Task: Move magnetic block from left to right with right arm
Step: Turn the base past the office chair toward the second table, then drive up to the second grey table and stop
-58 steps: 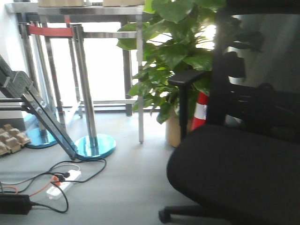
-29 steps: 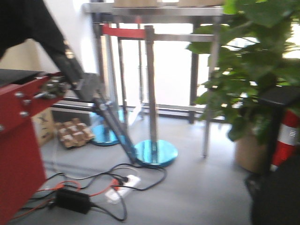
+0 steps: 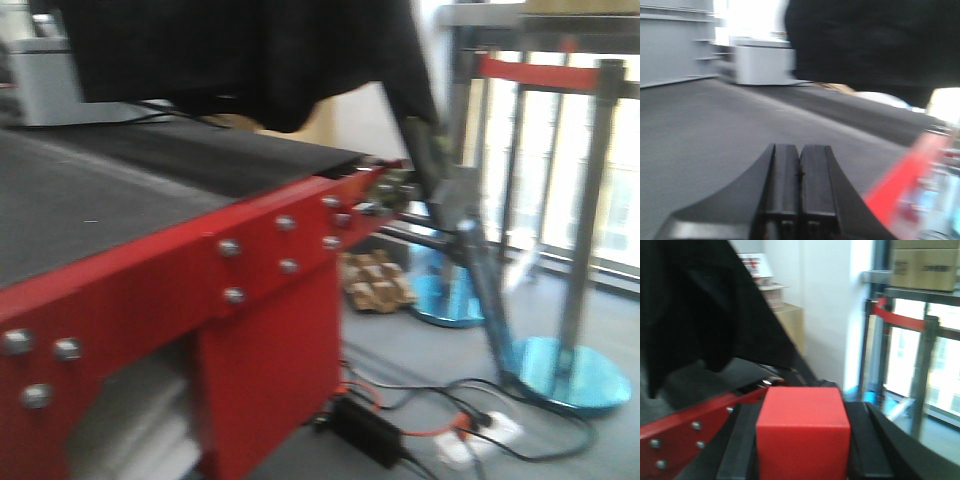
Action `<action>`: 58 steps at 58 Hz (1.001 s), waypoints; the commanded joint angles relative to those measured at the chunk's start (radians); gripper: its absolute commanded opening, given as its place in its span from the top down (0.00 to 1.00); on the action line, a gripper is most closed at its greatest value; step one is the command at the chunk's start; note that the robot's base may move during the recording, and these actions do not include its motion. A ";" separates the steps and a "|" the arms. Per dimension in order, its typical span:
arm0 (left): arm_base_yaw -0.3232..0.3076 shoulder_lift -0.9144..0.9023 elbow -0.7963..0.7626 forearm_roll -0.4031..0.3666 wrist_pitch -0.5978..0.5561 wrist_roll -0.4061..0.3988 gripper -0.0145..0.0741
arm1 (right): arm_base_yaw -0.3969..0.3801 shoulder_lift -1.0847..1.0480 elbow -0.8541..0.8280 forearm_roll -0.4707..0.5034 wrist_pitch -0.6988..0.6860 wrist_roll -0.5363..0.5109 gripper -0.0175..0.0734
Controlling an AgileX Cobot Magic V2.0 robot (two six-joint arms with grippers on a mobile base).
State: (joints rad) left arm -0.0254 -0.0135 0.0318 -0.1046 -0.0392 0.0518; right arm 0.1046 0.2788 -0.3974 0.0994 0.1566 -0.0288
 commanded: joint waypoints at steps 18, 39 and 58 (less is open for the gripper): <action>0.001 -0.009 0.008 -0.005 -0.087 0.000 0.98 | -0.007 0.010 -0.033 0.002 -0.088 -0.010 0.50; 0.001 -0.009 0.008 -0.005 -0.087 0.000 0.98 | -0.007 0.010 -0.033 0.002 -0.088 -0.010 0.50; 0.001 -0.009 0.008 -0.005 -0.087 0.000 0.98 | -0.007 0.010 -0.033 0.002 -0.088 -0.010 0.50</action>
State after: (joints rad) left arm -0.0254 -0.0135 0.0318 -0.1046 -0.0392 0.0518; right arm 0.1046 0.2788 -0.3974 0.0994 0.1566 -0.0288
